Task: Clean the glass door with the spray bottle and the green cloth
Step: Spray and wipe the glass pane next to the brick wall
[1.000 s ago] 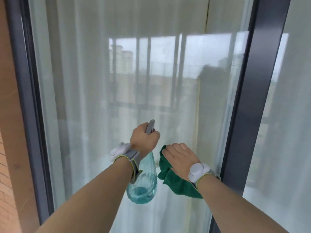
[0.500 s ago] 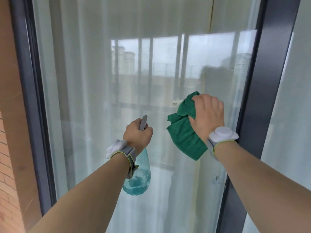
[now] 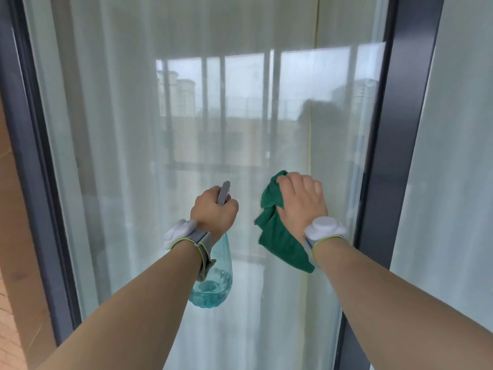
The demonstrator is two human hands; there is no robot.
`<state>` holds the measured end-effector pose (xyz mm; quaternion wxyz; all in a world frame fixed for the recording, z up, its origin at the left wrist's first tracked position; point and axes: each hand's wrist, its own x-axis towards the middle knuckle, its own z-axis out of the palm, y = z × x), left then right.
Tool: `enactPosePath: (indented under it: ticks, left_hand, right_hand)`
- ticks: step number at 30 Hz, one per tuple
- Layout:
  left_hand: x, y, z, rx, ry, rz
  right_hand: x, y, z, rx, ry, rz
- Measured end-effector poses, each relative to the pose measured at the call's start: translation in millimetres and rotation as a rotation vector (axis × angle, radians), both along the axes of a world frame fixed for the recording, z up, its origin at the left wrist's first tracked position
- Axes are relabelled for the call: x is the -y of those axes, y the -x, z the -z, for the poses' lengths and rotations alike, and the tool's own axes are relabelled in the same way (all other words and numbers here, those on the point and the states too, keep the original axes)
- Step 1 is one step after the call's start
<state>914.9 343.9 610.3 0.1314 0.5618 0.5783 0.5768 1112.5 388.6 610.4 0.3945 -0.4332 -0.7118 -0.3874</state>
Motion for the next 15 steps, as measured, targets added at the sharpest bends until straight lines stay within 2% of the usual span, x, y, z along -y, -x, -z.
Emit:
enactPosePath:
  ticks: [4,9,15]
  left_hand:
    - [-2,0,-11,0.009,-0.031,0.003]
    - [-8,-11,-13,0.058,-0.022,-0.014]
    - [-12,-27,-1,0.039,-0.037,0.045]
  right_hand:
    - [-4,1,-23,0.055,-0.034,-0.007]
    - [-2,-45,-29,-0.244,-0.110,0.071]
    - [-2,-50,-11,-0.420,-0.136,0.128]
